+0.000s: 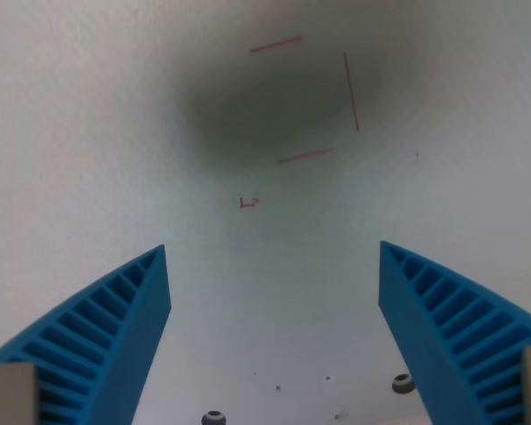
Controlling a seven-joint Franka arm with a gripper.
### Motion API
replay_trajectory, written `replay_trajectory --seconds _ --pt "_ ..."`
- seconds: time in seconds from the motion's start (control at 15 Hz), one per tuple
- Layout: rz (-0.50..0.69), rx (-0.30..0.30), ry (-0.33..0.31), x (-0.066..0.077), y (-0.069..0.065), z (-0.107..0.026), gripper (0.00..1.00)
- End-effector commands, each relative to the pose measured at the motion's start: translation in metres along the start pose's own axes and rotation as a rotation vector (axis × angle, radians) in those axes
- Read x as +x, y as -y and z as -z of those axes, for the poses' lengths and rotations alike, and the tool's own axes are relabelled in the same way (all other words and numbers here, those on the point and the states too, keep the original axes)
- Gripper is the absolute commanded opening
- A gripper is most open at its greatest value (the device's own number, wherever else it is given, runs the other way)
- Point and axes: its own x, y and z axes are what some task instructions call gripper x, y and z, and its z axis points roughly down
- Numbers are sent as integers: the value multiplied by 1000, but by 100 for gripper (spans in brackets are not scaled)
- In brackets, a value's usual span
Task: Rotate around gripper negative y
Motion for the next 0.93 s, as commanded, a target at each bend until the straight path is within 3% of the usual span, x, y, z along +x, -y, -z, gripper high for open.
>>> replay_trajectory --seconds 0.07,0.93 --pt "0 3 101 3 0 4 100" --pt "0 3 253 3 0 4 100"
